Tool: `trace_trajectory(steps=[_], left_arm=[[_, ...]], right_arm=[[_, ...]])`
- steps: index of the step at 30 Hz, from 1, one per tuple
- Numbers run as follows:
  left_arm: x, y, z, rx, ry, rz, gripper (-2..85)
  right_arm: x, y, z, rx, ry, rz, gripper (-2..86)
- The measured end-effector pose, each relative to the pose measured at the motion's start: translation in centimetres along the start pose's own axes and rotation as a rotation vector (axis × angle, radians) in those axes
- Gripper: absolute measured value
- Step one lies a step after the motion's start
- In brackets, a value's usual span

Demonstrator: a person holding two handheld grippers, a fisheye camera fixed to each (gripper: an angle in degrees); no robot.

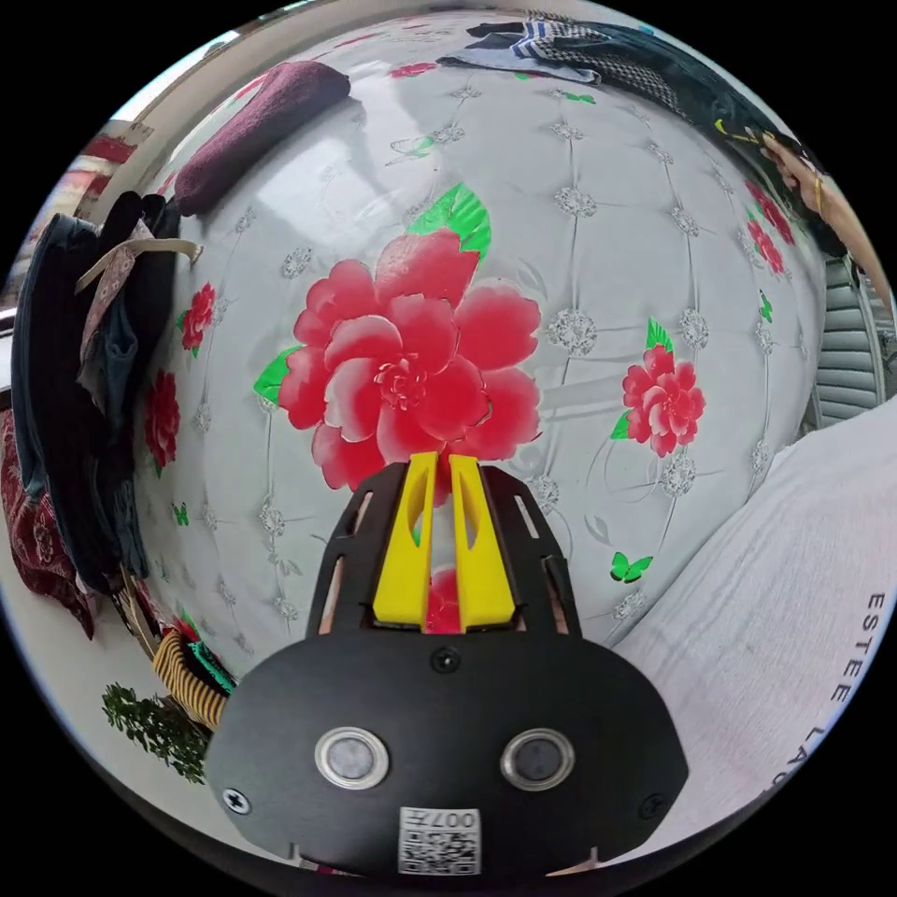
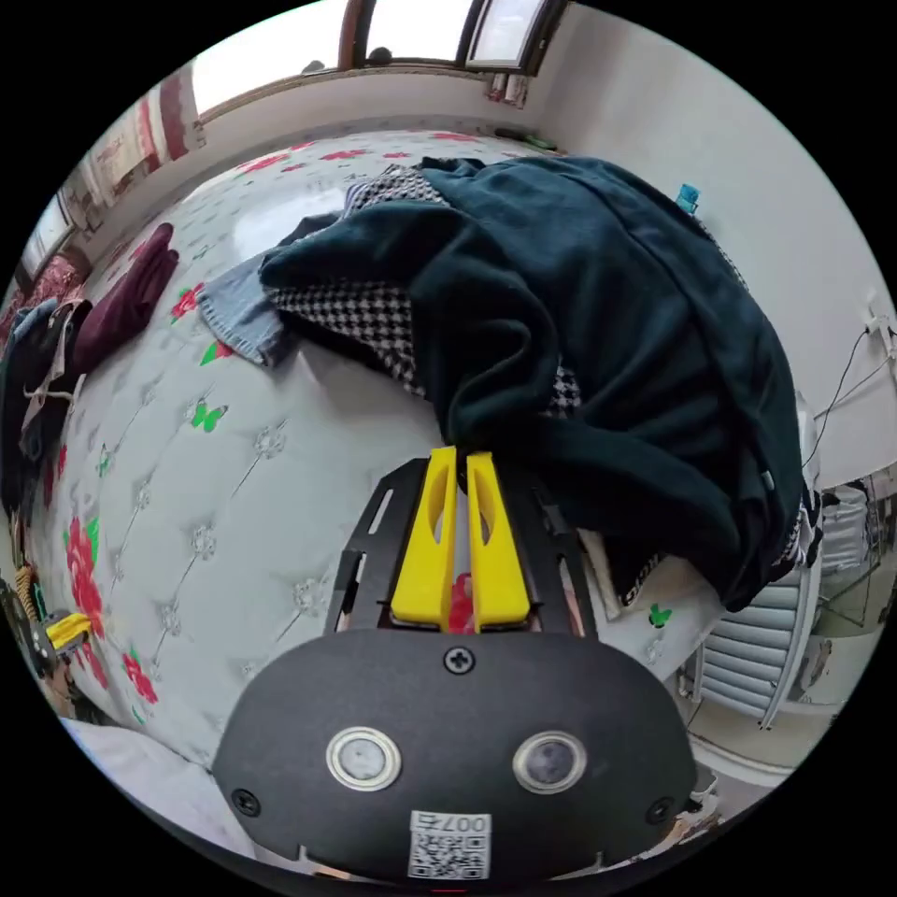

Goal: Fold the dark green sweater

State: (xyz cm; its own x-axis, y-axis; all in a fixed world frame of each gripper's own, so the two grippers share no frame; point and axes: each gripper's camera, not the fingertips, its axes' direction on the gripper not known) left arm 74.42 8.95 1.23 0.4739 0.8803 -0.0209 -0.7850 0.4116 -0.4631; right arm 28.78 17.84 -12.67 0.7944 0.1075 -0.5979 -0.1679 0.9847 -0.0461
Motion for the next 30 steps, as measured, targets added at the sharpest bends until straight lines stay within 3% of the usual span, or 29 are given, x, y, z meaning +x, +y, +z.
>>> trace_trajectory(steps=[3,7,9,14,18,23,26,30], left_arm=[[-1.4,2.6,-0.1,0.064,0.087,-0.07,3.3],[0.0,7.2,-4.9,0.33,0.207,0.047,9.4],[0.9,9.7,-7.5,0.435,0.212,0.105,11.3],[1.2,19.7,-13.0,0.708,0.109,0.126,14.3],[0.2,27.0,-13.2,0.749,-0.021,0.07,14.0],[-4.6,35.0,-5.9,0.49,-0.049,-0.238,11.7],[-6.4,39.7,-4.3,0.468,-0.051,-0.356,11.3],[-6.3,42.4,-4.4,0.466,-0.101,-0.336,11.3]], right_arm=[[-6.2,6.8,-3.9,0.032,-0.185,-0.085,-0.2],[-11.1,9.8,-11.8,0.2,-0.338,-0.154,-0.3],[-14.4,9.5,-16.5,0.264,-0.477,-0.299,-0.2],[-24.6,11.7,-23.6,0.217,-0.739,-0.772,-0.1],[-33.8,16.3,-25.7,0.095,-1.021,-1.008,0.4],[-36.2,17.7,-25.7,0.11,-0.86,-1.071,3.1],[-33.3,16.7,-23.0,0.071,-0.696,-0.94,5.5],[-29.2,16.6,-18.8,-0.023,-0.482,-0.827,7.7]])
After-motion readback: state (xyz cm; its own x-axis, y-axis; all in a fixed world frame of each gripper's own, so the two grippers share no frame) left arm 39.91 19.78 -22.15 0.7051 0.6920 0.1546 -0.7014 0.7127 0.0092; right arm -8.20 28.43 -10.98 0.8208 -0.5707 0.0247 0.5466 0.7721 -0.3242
